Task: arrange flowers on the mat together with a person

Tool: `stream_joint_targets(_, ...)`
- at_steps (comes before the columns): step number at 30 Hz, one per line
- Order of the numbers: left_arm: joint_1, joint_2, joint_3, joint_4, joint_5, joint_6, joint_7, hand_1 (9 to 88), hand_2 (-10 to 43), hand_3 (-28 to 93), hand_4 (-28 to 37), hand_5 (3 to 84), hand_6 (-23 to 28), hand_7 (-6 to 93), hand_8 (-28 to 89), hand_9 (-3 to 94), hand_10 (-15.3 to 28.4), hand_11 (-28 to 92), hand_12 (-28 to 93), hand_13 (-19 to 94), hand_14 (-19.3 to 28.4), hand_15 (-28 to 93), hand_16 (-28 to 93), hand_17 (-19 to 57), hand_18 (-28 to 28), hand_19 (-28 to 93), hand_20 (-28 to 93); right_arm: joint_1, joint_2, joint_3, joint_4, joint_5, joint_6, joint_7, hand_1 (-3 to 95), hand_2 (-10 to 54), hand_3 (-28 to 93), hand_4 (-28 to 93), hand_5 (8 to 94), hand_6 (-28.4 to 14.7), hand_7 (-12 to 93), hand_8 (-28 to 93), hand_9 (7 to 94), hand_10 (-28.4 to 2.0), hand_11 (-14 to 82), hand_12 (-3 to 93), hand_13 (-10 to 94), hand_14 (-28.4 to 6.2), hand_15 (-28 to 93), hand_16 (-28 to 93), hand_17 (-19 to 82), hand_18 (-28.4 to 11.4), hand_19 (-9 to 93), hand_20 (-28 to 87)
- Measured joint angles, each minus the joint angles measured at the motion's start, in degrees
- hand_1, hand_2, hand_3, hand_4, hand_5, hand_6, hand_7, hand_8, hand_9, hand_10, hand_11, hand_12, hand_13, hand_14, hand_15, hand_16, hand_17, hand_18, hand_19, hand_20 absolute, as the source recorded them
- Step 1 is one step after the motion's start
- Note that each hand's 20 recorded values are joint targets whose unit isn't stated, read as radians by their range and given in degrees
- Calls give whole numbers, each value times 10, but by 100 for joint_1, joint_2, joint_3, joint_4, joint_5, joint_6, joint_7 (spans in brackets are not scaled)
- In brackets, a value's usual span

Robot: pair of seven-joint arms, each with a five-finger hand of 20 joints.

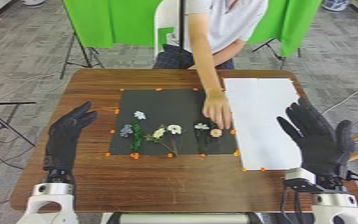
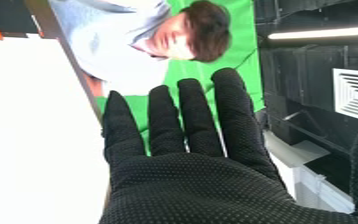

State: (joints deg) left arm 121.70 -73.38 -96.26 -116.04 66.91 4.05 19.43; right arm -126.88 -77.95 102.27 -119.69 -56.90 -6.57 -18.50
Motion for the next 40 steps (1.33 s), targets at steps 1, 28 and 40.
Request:
stream_joint_targets(1, 0, 3, 0, 0, -1, -1, 0, 213, -53, 718, -203, 479, 41, 94, -59, 485, 143, 149, 122, 379, 156, 116, -2, 83, 82, 39, 152, 0, 0, 4, 2, 0, 1, 0, -26, 80, 691, -265, 403, -10, 69, -87, 358, -122, 31, 84, 254, -94, 100, 4, 164, -155, 12, 233)
stream_joint_targets(28, 40, 21, -41, -3, -6, -18, 3, 211, -53, 718, -205, 482, 31, 101, -60, 523, 146, 162, 127, 375, 165, 121, 7, 64, 103, 51, 150, -2, -2, 21, 33, -12, -8, 4, -26, 76, 695, -252, 454, -5, 81, -90, 401, -125, 41, 94, 274, -117, 106, 28, 171, -161, 12, 242)
stream_joint_targets(40, 59, 20, -43, -3, -7, -17, -1, 212, -52, 716, -204, 479, 30, 102, -60, 509, 145, 158, 131, 373, 165, 121, 8, 63, 103, 51, 148, 0, -3, 19, 32, -24, -1, 18, -26, 72, 707, -238, 454, -5, 82, -89, 404, -130, 42, 96, 286, -119, 107, 43, 173, -163, 16, 244)
